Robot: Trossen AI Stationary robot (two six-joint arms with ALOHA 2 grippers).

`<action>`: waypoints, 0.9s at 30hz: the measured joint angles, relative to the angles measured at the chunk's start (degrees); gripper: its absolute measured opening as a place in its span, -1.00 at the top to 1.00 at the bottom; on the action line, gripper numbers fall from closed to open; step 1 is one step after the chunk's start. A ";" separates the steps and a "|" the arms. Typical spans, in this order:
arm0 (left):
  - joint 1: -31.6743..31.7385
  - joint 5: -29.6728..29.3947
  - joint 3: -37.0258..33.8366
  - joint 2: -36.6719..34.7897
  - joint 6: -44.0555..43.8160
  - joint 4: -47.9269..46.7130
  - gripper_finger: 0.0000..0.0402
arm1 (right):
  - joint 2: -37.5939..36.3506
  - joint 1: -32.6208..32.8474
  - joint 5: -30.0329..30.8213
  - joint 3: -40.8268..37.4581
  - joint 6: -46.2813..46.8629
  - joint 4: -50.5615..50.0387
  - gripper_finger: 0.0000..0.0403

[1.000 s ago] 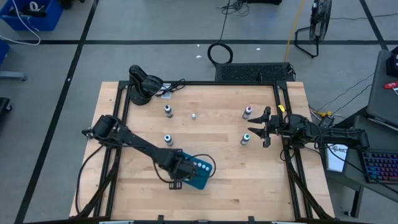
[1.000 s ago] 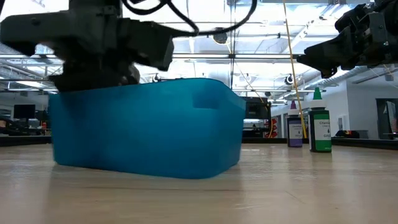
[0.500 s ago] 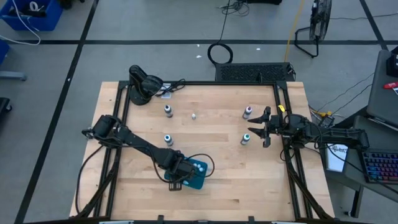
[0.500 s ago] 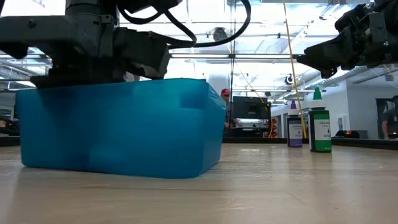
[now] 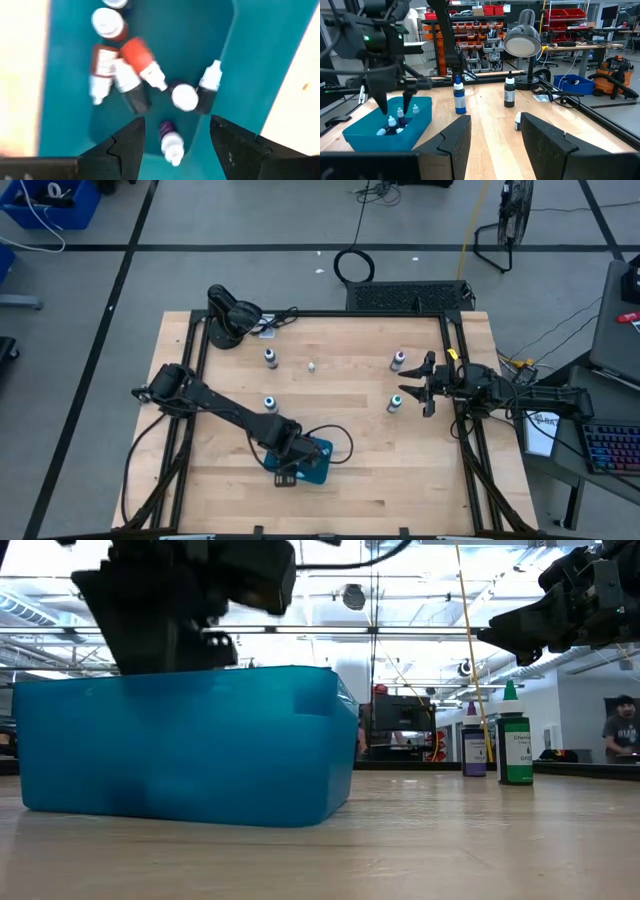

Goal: Pick & Place food coloring
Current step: Put the small purple coloring bottle into the blue bin

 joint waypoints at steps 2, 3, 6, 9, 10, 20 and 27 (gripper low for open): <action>0.07 -2.04 1.92 -0.01 0.88 -3.15 -0.12 | 0.00 -0.01 0.00 0.00 0.00 0.00 0.21; 0.18 -3.25 3.02 -0.02 1.48 -4.70 -0.12 | 0.00 -0.01 0.00 0.00 0.00 0.00 0.21; 0.79 -8.91 6.10 -0.04 4.27 -8.77 -0.12 | 0.00 0.00 0.01 0.00 0.00 0.00 0.21; 1.85 -17.23 8.67 -0.06 7.67 -11.45 -0.12 | 0.00 0.00 0.01 0.00 0.00 0.00 0.21; 2.35 -20.32 9.36 -0.07 9.25 -11.74 -0.12 | 0.00 0.00 0.01 0.00 0.00 0.00 0.21; 17.61 -25.08 10.62 -0.09 21.25 -9.42 -0.12 | 0.00 0.00 0.02 0.00 0.00 0.00 0.21; 30.00 -15.80 10.54 -0.09 31.29 -4.53 -0.12 | 0.00 -0.01 0.01 0.00 0.00 0.00 0.21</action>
